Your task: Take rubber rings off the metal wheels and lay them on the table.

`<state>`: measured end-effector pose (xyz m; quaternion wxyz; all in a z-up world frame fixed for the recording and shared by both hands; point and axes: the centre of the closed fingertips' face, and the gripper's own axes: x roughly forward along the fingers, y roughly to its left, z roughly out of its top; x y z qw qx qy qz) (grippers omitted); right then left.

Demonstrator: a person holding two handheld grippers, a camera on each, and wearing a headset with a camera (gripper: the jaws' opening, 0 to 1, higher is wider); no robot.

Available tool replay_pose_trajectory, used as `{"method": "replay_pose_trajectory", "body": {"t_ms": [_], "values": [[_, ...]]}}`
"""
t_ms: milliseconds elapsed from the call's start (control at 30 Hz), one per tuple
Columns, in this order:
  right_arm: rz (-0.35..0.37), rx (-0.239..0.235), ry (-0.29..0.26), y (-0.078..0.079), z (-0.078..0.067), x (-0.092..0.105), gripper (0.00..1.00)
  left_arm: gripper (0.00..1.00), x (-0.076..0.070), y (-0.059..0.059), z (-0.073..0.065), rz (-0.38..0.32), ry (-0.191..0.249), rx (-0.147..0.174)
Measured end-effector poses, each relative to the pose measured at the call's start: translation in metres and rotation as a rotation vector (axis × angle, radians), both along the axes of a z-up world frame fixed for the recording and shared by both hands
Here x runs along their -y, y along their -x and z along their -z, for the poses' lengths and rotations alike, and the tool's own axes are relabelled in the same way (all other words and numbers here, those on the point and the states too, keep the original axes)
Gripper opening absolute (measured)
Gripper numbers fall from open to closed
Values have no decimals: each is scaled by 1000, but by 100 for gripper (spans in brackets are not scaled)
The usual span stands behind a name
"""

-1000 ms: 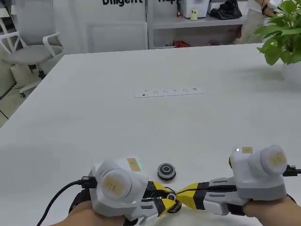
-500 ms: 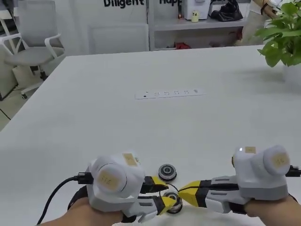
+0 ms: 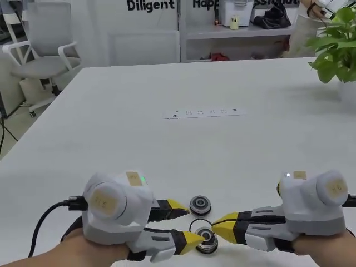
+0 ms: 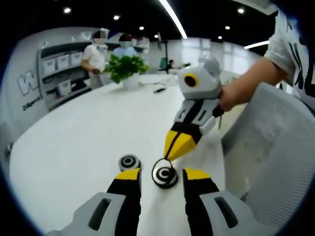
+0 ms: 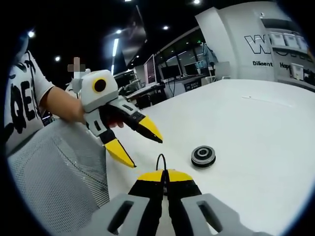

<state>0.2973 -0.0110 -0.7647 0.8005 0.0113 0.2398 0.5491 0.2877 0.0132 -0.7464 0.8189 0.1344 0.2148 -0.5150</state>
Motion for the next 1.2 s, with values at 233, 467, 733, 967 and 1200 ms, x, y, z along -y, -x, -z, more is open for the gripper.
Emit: {"method": "replay_pose_trajectory", "body": {"t_ms": [233, 467, 733, 967, 1200], "values": [[-27, 2, 3, 2, -5, -5, 0, 46, -13, 6, -12, 7, 8, 15], [-59, 4, -6, 2, -13, -15, 0, 53, -33, 11, -21, 1, -1, 38], [-114, 11, -3, -1, -20, -36, 0, 57, -61, 13, -27, -37, -13, 56], [-158, 6, 9, -1, -15, -53, 0, 58, -87, 10, -28, -93, -22, 69], [-168, 5, 22, -9, -12, -65, 0, 59, -106, 10, -29, -145, -20, 70]]}}
